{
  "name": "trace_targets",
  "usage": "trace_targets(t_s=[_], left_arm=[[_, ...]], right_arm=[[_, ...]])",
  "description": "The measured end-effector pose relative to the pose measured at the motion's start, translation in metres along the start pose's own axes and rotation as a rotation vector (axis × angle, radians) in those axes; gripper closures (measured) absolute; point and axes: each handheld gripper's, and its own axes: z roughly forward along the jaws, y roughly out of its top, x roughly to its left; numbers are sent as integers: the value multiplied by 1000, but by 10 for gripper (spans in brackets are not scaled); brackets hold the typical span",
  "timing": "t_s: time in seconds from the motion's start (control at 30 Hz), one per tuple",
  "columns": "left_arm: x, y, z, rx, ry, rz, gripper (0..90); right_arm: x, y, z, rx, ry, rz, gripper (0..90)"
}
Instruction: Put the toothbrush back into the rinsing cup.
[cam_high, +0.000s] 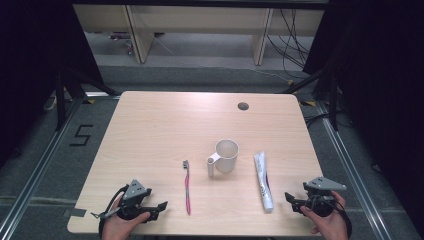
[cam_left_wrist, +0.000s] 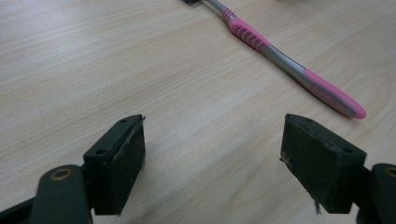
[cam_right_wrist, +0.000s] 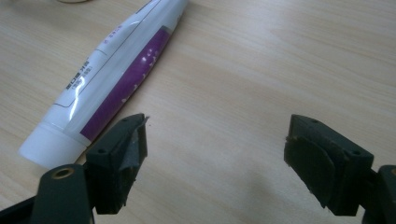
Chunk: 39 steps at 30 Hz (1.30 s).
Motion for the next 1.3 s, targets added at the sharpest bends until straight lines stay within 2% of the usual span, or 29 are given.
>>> trace_targets(t_s=[0.07, 0.1, 0.13, 0.17, 0.2, 0.27, 0.3, 0.37, 0.47, 0.5, 0.57, 0.67, 0.7, 0.8, 0.83, 0.87, 0.9, 0.93, 0.97, 1.0, 1.07, 1.1, 1.13, 1.2, 1.23, 1.3], left_arm=[[0, 0, 0, -3, -6, -5, 216], [-1, 0, 0, -10, -9, -10, 216], [-1, 0, 0, -10, -9, -10, 218], [-1, 1, 0, -11, -18, -6, 227], [-2, 1, 1, -30, -25, -22, 244], [-3, 2, 0, -29, -23, -21, 272], [-1, 2, -2, -5, -23, 5, 272], [-3, 5, -3, -13, -20, -21, 272], [-3, 9, -4, -14, -24, -35, 259], [-5, 12, -3, -34, -33, -63, 258], [-5, 15, -3, -31, -37, -54, 257], [-6, 20, -1, -36, -37, -78, 242], [-5, 23, 0, -33, -40, -83, 245], [-5, 25, 0, -24, -34, -85, 269], [-5, 27, 1, -16, -36, -81, 274], [-5, 28, 2, -5, -44, -81, 305], [-7, 30, 4, -9, -45, -98, 310], [-7, 32, 4, 14, -42, -78, 310], [-8, 35, 6, 5, -46, -92, 347], [-9, 37, 7, 13, -41, -83, 347], [-12, 46, 11, 15, -57, -64, 377], [-14, 48, 13, 15, -56, -62, 388], [-16, 52, 16, 21, -60, -47, 401], [-18, 55, 19, 37, -60, -36, 420], [-20, 58, 22, 36, -54, -31, 429], [-21, 62, 28, 57, -43, -23, 451]], right_arm=[[-1, 0, 1, -5, 3, -10, 216], [0, 0, 1, 0, 4, 8, 217], [0, 0, 1, -5, 3, 3, 217], [0, 0, 1, -6, 5, 6, 217], [0, 0, 1, -7, 5, 8, 217], [-1, 0, 1, -8, 2, 2, 218], [-1, 0, 1, -12, 6, -6, 218], [1, 1, 0, -3, 5, 11, 218], [2, 1, 0, 3, 15, 26, 217], [2, 1, 1, 6, 13, 25, 216], [2, 1, 1, 6, 12, 25, 215], [1, 1, 1, 8, 11, 24, 213], [0, 1, 2, -1, 11, -3, 212], [0, 1, 2, 1, 12, -1, 209], [1, 0, 2, 5, 10, 13, 208], [0, 1, 2, 1, 11, -3, 208], [1, 1, 1, 8, 15, 16, 207], [1, 1, 1, 8, 15, 16, 207], [1, 1, 1, 5, 22, 14, 206], [1, 1, 1, 5, 22, 14, 206], [7, 1, 1, 18, 31, 72, 206], [1, 1, 3, -11, 28, -6, 206], [3, 1, 3, -11, 31, 10, 206], [2, 1, 2, -1, 29, 7, 206], [4, 2, 1, 14, 31, 36, 206], [2, 1, 2, 6, 27, 9, 208]])
